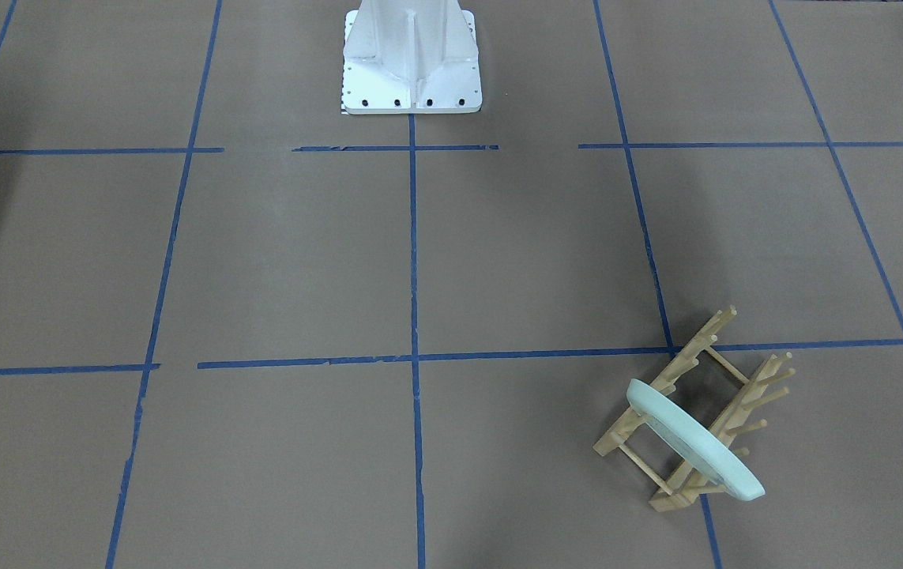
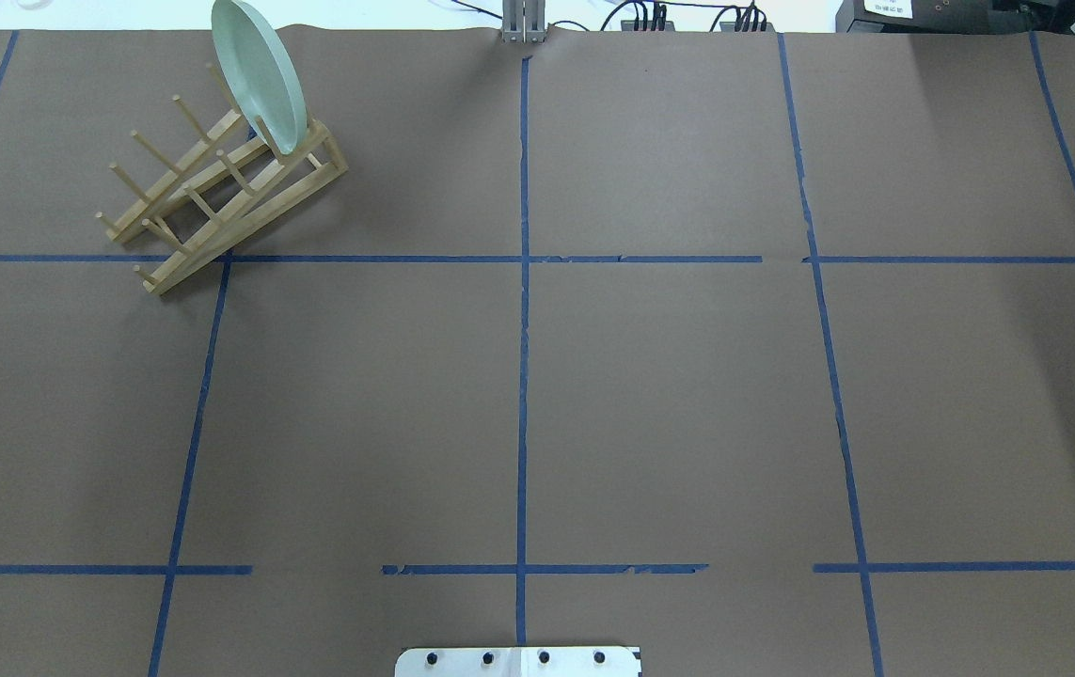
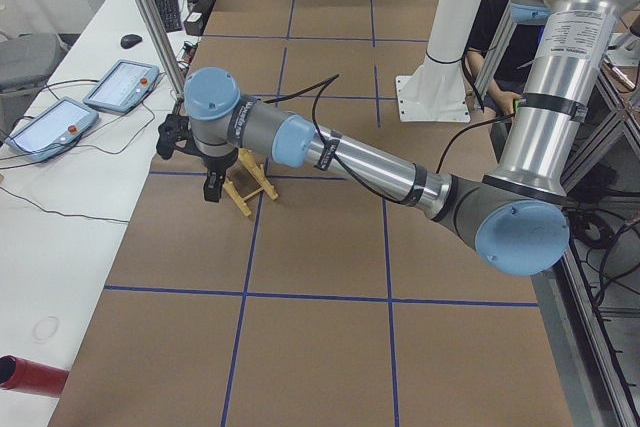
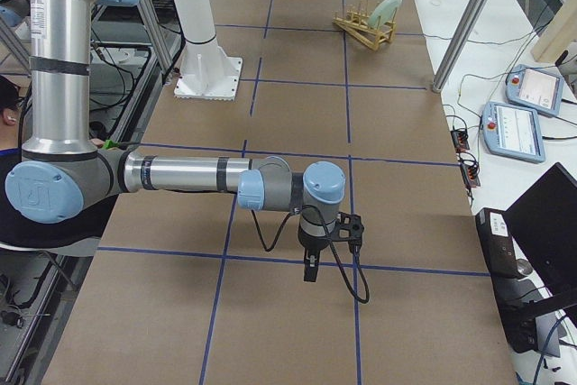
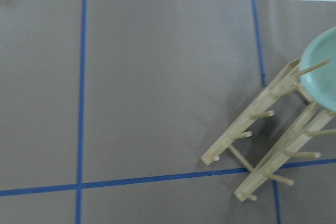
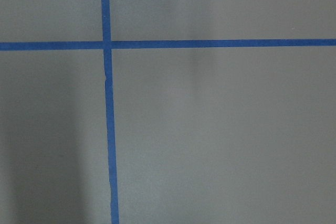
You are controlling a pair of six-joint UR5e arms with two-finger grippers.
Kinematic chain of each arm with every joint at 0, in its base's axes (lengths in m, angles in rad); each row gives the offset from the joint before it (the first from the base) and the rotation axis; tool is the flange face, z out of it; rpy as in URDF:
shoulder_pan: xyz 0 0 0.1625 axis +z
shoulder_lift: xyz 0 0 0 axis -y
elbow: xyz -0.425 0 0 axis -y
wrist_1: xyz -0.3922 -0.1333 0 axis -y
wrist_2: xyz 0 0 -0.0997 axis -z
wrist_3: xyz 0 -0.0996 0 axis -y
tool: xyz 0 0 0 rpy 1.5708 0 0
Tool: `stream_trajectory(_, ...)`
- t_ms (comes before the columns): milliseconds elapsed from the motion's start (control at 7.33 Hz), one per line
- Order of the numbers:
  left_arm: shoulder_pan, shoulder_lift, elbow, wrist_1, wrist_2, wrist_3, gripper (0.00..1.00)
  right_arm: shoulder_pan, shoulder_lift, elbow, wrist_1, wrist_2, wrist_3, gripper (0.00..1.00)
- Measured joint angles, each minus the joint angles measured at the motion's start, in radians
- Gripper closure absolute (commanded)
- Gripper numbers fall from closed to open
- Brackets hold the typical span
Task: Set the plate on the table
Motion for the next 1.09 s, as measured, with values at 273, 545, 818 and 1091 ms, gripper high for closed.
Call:
stream_trajectory(273,0.076,-0.024,0.067,-0.299,-0.016,-0.315,0.00,0.000,0.000,0.000,0.000,0.000,0.000,0.00)
stream_trajectory(545,0.201,-0.084,0.140,-0.478,0.088,-0.626,0.00,0.000,0.000,0.000,0.000,0.000,-0.001,0.00)
stream_trajectory(818,0.341,-0.173,0.190,-0.561,0.288,-0.934,0.00,0.000,0.000,0.000,0.000,0.000,0.000,0.00)
stream_trajectory(1091,0.411,-0.237,0.255,-0.661,0.445,-1.189,0.00,0.000,0.000,0.000,0.000,0.000,0.000,0.00)
